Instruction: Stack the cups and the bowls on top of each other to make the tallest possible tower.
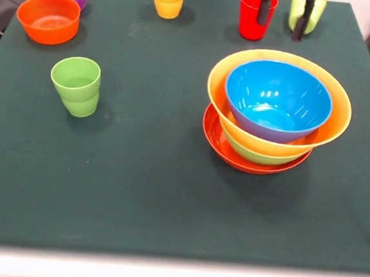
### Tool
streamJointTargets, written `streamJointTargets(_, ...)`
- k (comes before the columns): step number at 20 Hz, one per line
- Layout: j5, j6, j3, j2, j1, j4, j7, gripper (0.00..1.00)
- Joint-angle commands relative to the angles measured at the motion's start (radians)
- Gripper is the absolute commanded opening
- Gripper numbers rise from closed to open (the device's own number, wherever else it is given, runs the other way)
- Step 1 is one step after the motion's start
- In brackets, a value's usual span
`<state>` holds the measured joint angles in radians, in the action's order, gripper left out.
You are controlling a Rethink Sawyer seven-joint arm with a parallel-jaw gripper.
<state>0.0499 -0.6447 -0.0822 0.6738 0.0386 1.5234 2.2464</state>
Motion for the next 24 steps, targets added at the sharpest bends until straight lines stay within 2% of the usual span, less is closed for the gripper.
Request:
streamJointTargets(1, -0.084, -0.032, -0.012, 0.036, -0.043, 0.151, 0.042, 1.00)
streamJointTargets(9, -0.069, 0.013, 0.031, 0.079, 0.000, 0.223, -0.015, 1.00)
streamJointTargets(14, -0.098, 0.079, 0.027, 0.094, 0.014, 0.289, -0.028, 1.00)
streamJointTargets(20, -0.132, 0.139, 0.052, 0.111, 0.077, 0.351, -0.096, 1.00)
streamJointTargets(24, -0.167, 0.147, 0.065, 0.130, 0.125, 0.374, -0.131, 1.00)
